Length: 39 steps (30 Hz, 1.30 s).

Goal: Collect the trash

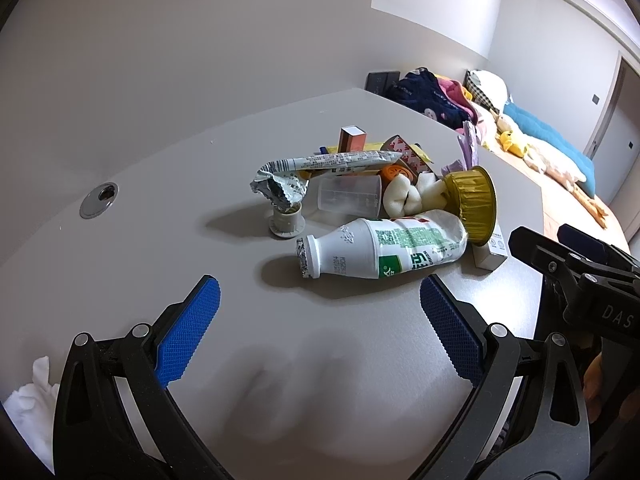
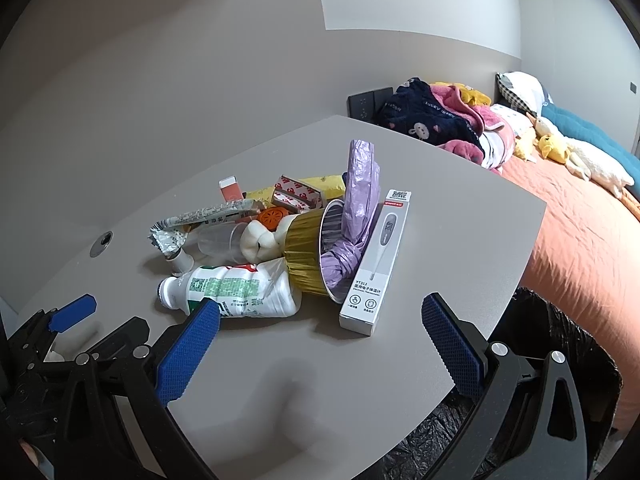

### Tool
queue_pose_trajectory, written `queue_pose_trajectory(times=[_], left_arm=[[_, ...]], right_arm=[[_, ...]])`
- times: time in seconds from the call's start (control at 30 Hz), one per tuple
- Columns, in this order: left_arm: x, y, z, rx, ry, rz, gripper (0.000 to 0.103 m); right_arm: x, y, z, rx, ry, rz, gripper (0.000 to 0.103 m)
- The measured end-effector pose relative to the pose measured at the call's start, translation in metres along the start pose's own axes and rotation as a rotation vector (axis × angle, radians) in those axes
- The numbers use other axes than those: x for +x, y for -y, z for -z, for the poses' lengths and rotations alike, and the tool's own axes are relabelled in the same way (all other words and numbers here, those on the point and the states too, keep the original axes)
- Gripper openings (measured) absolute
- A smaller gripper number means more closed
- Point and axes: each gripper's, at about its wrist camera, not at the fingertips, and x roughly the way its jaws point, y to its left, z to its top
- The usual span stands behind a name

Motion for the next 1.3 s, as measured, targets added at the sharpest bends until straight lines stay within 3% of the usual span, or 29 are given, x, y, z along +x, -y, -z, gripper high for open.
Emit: queue_pose_trajectory(times=[0.9,1.3], left_arm=[[0.001,0.002,-0.003,0.007,-0.007,0.009,0.097],[0.002,-0.002,-0.019,0.035,0.002,0.036,0.097]], right_arm=[[-0.001,-0.002,-0.002,-0.003,-0.004,-0.005,0.101],[0.003,0.011,-0.015,0.048,0.015,-0.059,0.1]])
